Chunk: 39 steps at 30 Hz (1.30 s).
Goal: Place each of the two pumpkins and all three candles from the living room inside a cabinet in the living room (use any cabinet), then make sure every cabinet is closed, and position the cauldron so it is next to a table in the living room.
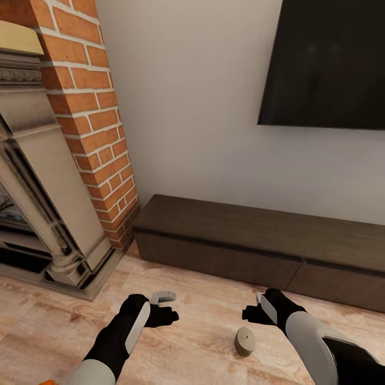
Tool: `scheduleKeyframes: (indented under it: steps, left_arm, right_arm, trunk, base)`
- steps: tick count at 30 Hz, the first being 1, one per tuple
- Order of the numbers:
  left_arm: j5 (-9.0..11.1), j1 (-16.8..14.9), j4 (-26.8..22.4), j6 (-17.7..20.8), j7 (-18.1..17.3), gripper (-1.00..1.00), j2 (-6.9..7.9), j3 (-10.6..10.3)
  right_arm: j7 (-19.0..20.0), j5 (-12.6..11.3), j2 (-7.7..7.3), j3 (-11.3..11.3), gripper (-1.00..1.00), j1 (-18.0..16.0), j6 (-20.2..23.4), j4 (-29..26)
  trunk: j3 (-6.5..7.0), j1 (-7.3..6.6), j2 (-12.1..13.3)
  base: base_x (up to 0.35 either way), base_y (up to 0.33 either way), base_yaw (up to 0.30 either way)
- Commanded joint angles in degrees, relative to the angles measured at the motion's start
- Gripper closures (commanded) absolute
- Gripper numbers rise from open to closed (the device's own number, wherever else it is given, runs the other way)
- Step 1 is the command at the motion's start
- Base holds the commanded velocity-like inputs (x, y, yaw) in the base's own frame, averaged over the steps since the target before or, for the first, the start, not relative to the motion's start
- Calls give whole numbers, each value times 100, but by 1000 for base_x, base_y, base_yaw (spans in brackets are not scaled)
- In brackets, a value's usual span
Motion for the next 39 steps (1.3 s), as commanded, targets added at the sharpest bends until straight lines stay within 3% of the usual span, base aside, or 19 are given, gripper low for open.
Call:
scheduleKeyframes:
  steps: [1, 25, 27, 32, 39]
  left_arm:
    - [48, -3, -8, 21, 40, -100, 1, -6]
    - [47, -3, -19, 23, 40, -100, -6, -6]
    - [47, -3, -19, 23, 41, -100, -7, -6]
    - [49, -3, -19, 23, 41, -100, -8, -6]
    - [47, -3, -19, 23, 41, -100, -15, -6]
  right_arm:
    - [1, 58, 3, -49, -100, -2, 26, -9]
    - [60, 54, 2, -57, -100, -2, -288, -12]
    - [107, 48, -1, -57, -100, 1, -288, -15]
    - [647, 46, -21, -58, -100, 1, -249, -20]
    - [767, 56, -51, -58, -100, -1, -235, -28]
  trunk:
    - [-23, 22, -44]
    - [-454, 549, -1006]
    - [-490, 593, -1087]
    - [-580, 703, -1287]
    - [-706, 856, -1568]
  base:
    - [0, 0, 0]
    - [0, 0, 0]
    - [0, 0, 0]
    - [0, 0, 0]
    - [0, 0, 0]
